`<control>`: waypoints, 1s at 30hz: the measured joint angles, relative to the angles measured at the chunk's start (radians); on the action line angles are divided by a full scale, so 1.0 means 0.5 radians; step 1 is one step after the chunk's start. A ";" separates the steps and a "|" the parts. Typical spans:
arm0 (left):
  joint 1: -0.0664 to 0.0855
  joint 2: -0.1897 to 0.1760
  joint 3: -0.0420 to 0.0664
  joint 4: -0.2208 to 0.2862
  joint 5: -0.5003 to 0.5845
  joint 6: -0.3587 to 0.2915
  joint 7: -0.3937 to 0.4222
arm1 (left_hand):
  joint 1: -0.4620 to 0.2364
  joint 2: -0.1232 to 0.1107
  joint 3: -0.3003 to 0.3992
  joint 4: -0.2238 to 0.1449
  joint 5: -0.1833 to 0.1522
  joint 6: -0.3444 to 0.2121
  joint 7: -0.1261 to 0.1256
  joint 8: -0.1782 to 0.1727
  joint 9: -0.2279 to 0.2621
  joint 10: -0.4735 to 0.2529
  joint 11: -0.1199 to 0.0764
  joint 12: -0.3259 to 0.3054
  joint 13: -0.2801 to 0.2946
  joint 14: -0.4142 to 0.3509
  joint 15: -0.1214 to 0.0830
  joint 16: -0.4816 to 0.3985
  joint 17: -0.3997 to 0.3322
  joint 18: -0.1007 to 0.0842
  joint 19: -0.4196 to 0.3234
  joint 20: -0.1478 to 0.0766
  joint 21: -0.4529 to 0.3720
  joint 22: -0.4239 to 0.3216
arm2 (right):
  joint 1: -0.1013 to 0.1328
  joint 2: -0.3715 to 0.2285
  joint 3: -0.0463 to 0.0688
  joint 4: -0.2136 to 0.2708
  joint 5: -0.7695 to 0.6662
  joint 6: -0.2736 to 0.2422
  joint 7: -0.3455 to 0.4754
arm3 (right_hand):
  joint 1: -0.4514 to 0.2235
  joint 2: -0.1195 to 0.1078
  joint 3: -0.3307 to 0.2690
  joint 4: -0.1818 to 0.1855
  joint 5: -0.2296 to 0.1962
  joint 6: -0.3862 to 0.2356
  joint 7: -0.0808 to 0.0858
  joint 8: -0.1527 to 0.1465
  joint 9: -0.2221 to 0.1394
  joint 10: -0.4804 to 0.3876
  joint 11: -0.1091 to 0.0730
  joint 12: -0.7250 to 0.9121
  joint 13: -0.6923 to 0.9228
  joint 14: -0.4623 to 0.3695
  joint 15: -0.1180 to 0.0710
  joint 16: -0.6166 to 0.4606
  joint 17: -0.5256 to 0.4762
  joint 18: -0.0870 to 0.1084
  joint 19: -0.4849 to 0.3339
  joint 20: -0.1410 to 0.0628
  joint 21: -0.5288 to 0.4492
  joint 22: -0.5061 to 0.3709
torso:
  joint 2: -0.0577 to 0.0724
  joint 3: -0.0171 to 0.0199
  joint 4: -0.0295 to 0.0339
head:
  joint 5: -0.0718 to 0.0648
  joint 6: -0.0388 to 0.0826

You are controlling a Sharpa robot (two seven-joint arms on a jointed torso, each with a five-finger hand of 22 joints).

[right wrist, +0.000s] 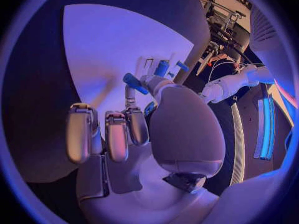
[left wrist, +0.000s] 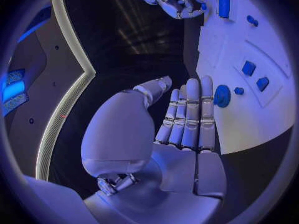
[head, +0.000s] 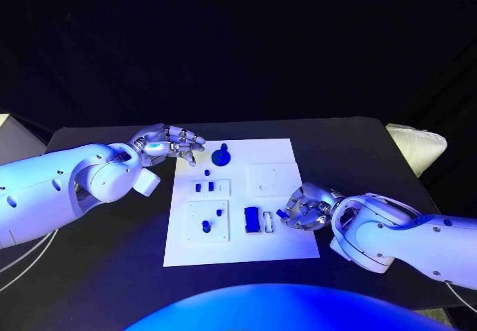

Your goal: Assemble the parts on the task board

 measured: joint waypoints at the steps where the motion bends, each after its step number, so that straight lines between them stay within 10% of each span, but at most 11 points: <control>1: 0.000 0.000 0.000 0.000 0.000 0.000 0.000 | 0.000 0.000 0.000 0.000 0.000 0.000 0.000 0.000 0.000 0.000 0.000 0.000 0.000 0.000 0.000 0.000 0.000 0.000 0.000 0.000 0.000 0.000 | 0.001 0.011 0.000 -0.002 0.035 -0.001 0.001 | -0.003 0.003 0.000 0.000 0.000 0.003 -0.003 0.004 0.000 0.000 0.000 0.003 0.000 0.000 0.000 0.000 0.000 0.000 0.000 0.000 0.000 0.000 | 0.000 0.0000 0.000 | -0.001 0.000; 17: 0.000 0.000 0.000 0.002 0.000 0.005 -0.003 | 0.000 0.000 0.000 0.000 0.000 0.000 0.000 0.000 -0.002 0.000 0.000 0.000 0.000 0.000 0.000 0.000 0.000 0.000 0.000 0.000 0.000 -0.002 | -0.001 0.148 0.000 -0.079 0.251 0.006 -0.030 | -0.157 0.018 -0.055 0.055 -0.238 0.025 -0.024 0.022 0.017 0.000 0.000 0.023 0.000 0.000 0.000 0.000 0.000 0.000 -0.007 -0.007 0.008 0.000 | 0.002 0.0023 0.000 | -0.001 0.000; 30: 0.000 0.000 0.000 0.003 0.000 0.010 -0.006 | 0.000 0.000 0.000 0.000 0.000 0.000 0.000 0.000 -0.002 0.000 0.000 0.000 0.000 0.000 0.000 0.000 0.000 0.000 0.000 0.000 0.000 -0.002 | -0.002 0.202 -0.001 -0.121 0.283 0.025 -0.065 | -0.192 0.039 -0.073 0.072 -0.253 0.025 -0.024 0.022 0.016 0.000 0.000 0.033 0.000 0.000 0.000 0.008 0.000 0.000 -0.007 -0.007 0.024 -0.001 | 0.002 0.0023 -0.001 | 0.001 0.000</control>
